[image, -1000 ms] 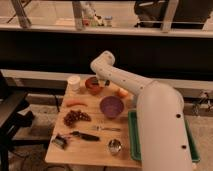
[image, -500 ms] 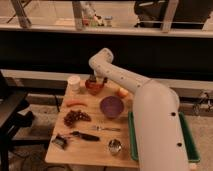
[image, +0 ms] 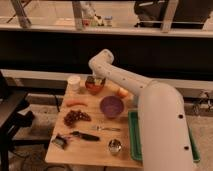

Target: Wipe red bowl with eraser

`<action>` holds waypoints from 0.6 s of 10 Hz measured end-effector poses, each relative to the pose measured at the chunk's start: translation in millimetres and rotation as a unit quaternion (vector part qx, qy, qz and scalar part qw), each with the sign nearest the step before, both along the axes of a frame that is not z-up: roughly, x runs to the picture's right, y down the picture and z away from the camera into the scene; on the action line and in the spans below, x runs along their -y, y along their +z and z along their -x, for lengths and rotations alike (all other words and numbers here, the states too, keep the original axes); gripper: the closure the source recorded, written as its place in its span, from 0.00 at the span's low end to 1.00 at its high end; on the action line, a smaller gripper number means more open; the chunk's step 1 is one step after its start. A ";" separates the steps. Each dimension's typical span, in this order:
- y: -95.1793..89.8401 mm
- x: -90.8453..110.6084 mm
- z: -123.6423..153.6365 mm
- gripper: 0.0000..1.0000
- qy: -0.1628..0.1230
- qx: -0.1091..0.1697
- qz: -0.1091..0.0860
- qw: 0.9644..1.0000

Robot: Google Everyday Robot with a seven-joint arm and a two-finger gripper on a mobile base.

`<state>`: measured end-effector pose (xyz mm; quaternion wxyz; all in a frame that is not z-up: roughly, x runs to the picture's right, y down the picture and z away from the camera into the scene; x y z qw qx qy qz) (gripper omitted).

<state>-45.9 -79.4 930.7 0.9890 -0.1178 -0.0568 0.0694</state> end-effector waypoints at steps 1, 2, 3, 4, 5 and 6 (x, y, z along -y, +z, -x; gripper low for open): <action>-1.5 0.0 3.6 1.00 -0.002 0.004 -0.001 1.000; -2.9 0.9 6.3 0.98 -0.004 0.008 -0.002 1.000; -4.4 2.4 9.1 0.90 -0.011 0.016 -0.002 1.000; -3.3 3.7 10.6 0.80 -0.014 0.018 0.001 1.000; -0.2 3.1 13.5 0.70 -0.013 0.020 0.008 1.000; 1.9 3.0 15.6 0.62 -0.010 0.022 0.011 1.000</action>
